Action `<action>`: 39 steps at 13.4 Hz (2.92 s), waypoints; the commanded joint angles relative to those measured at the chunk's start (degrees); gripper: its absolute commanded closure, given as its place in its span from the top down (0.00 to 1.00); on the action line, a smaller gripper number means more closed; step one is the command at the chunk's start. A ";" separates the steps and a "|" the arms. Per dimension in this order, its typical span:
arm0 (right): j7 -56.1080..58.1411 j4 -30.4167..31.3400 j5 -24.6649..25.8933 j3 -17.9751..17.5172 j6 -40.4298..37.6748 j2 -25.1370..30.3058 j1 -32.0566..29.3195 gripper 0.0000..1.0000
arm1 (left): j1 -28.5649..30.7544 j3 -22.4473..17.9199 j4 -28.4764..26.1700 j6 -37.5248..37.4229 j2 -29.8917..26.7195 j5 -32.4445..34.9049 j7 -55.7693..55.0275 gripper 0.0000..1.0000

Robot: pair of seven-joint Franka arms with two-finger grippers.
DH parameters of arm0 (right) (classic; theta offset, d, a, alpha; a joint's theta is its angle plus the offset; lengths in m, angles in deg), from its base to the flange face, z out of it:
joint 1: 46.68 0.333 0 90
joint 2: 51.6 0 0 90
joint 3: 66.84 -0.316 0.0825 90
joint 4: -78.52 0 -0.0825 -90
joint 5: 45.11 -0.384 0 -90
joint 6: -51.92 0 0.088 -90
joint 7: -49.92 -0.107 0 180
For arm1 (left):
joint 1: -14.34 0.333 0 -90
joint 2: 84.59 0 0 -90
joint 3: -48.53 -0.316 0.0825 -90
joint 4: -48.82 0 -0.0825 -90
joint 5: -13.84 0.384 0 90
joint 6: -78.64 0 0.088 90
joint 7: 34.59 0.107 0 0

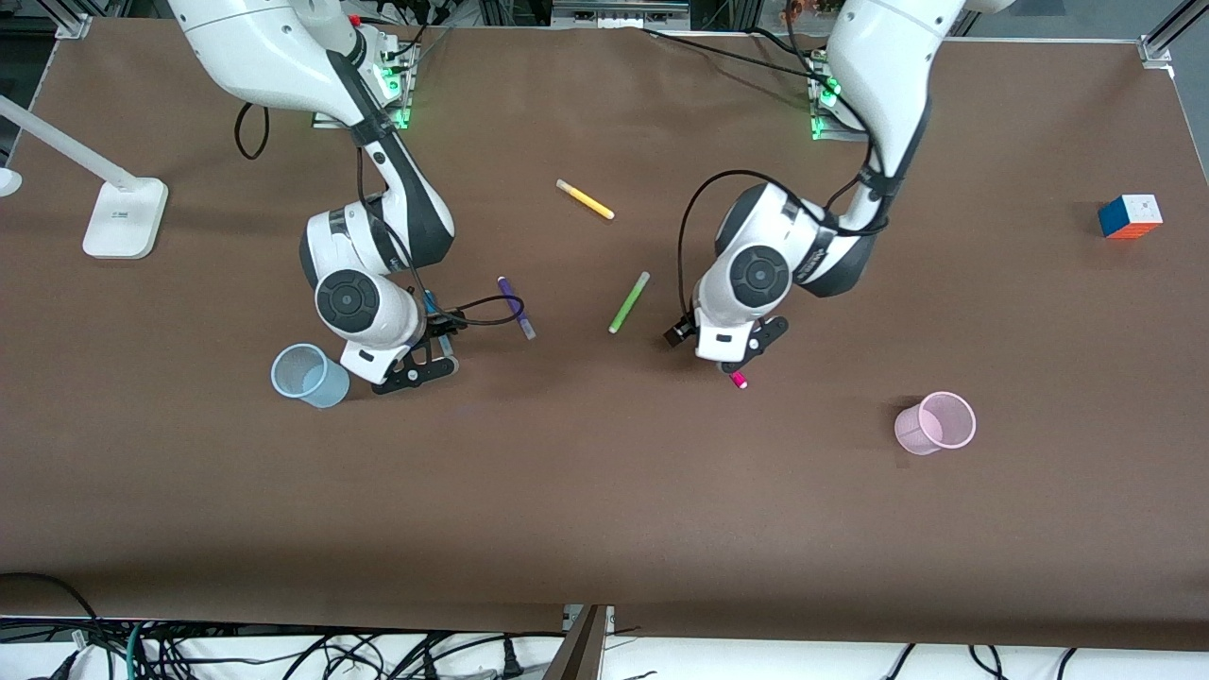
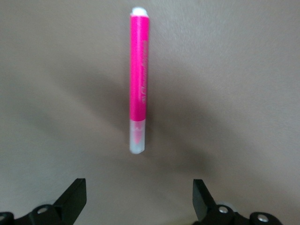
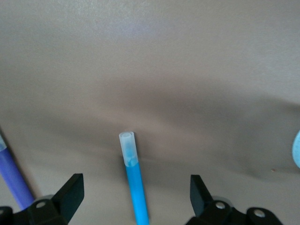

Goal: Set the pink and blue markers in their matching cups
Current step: 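Grasp the blue marker with the right gripper while the left gripper grasps the pink marker, then carry the blue marker to the blue cup while the left gripper carries pink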

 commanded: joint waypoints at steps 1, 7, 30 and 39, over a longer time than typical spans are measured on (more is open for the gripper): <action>0.12 5.29 -0.87 0.10 7.28 0.96 1.27 1.00 | -1.44 -0.91 0.23 2.73 2.38 4.01 -0.70 0.97; 0.82 6.36 -0.70 0.10 12.93 -1.07 2.23 0.92 | -1.53 -1.00 -0.48 2.82 2.82 5.08 -0.70 0.62; 20.40 -8.75 -1.14 3.00 -8.32 8.16 0.74 0.00 | 10.23 -0.91 12.95 -26.42 -4.47 2.90 -2.02 0.00; 57.21 -12.72 -24.13 12.47 -15.89 9.04 -1.46 0.01 | 28.77 -0.82 21.58 -39.02 -4.47 -11.07 19.13 0.00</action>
